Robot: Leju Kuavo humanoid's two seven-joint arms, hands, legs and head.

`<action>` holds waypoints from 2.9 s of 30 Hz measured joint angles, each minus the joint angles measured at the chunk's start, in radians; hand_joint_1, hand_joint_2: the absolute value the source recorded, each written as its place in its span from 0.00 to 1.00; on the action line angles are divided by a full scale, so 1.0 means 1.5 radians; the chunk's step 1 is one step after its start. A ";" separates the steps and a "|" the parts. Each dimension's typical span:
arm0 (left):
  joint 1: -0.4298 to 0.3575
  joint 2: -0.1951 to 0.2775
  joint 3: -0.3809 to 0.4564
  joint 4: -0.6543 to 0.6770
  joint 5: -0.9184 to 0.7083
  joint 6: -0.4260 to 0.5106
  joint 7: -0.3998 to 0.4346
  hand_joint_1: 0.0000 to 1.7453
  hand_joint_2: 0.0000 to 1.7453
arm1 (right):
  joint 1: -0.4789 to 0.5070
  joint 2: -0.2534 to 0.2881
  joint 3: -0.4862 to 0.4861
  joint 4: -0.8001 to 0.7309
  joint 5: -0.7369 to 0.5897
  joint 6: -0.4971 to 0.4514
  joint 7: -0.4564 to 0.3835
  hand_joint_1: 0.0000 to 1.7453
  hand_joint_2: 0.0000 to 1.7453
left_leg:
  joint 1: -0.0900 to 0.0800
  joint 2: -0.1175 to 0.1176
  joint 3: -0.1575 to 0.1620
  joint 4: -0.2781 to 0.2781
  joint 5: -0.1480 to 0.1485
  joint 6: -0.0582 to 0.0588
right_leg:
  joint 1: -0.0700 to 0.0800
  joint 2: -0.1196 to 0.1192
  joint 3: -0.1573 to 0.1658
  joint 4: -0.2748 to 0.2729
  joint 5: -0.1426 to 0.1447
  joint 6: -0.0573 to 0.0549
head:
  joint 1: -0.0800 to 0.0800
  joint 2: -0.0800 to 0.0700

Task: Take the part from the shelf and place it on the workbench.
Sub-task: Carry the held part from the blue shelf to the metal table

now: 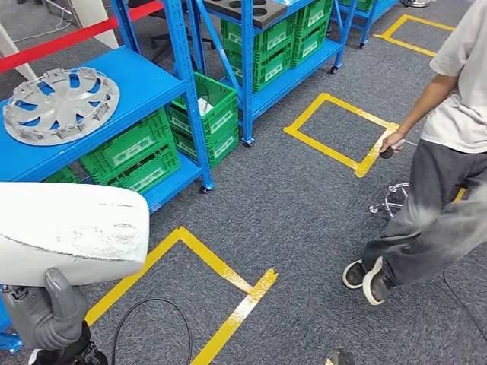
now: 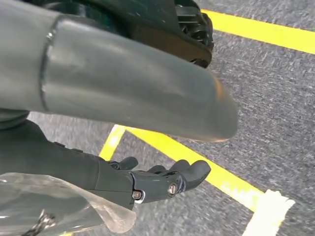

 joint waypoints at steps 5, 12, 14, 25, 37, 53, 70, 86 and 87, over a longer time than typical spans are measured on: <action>0.004 0.004 0.000 -0.008 -0.003 0.003 0.000 1.00 1.00 | -0.001 0.009 -0.012 0.000 -0.002 0.001 0.003 0.00 0.00 | 0.005 -0.068 -0.057 0.150 -0.094 -0.009 | -0.001 0.038 -0.006 -0.002 0.011 -0.018 | -0.004 0.000; 0.008 0.008 0.000 -0.013 -0.007 0.012 0.000 1.00 1.00 | -0.002 0.014 -0.019 0.000 -0.001 0.002 0.009 0.00 0.00 | 0.006 -0.136 0.002 0.020 -0.010 0.008 | 0.001 0.106 -0.018 0.007 0.018 -0.013 | -0.004 0.000; 0.011 0.009 -0.001 -0.016 -0.014 0.031 0.000 1.00 1.00 | -0.003 0.016 -0.020 0.000 0.000 0.003 0.014 0.00 0.00 | 0.005 -0.142 0.004 0.005 -0.009 0.009 | -0.003 0.122 -0.028 0.008 0.023 -0.003 | -0.005 0.000; 0.034 0.024 -0.005 -0.044 -0.018 0.058 0.000 1.00 1.00 | -0.011 0.014 -0.056 -0.001 -0.025 0.012 -0.047 0.00 0.00 | 0.005 -0.030 0.007 -0.009 0.000 0.017 | -0.003 0.017 -0.057 0.091 -0.016 0.020 | 0.004 0.000; 0.020 0.020 0.017 -0.059 0.021 0.004 0.000 1.00 1.00 | -0.034 -0.021 -0.097 -0.016 -0.028 -0.098 -0.118 0.00 0.00 | 0.005 -0.071 -0.073 0.188 -0.099 -0.005 | 0.006 0.061 -0.008 -0.002 0.015 -0.022 | -0.002 0.000; 0.013 -0.004 0.044 -0.046 0.016 -0.024 0.000 1.00 1.00 | -0.018 -0.052 -0.129 -0.020 0.017 -0.175 -0.126 0.00 0.00 | 0.004 -0.047 0.001 -0.010 0.004 0.023 | -0.002 0.040 -0.126 0.190 -0.055 0.017 | 0.003 0.000; 0.018 0.009 0.040 -0.019 -0.018 0.050 0.000 1.00 1.00 | 0.001 -0.037 -0.081 -0.015 0.136 -0.098 0.017 0.00 0.00 | 0.003 -0.079 -0.068 0.150 -0.053 0.003 | 0.005 0.088 -0.009 0.000 0.017 -0.020 | 0.000 0.000; 0.007 0.013 0.024 0.004 0.006 0.044 0.000 1.00 1.00 | 0.002 -0.020 -0.013 -0.010 0.173 -0.071 0.088 0.00 0.00 | 0.002 -0.028 -0.009 -0.004 0.005 0.020 | -0.001 0.022 -0.071 0.104 -0.019 0.014 | 0.005 0.000; 0.007 0.013 0.024 0.005 0.006 0.044 0.000 1.00 1.00 | 0.001 -0.020 -0.014 -0.010 0.167 -0.070 0.090 0.00 0.00 | 0.001 -0.021 -0.007 -0.003 0.003 0.017 | 0.001 0.008 -0.044 0.058 -0.003 0.012 | 0.006 0.000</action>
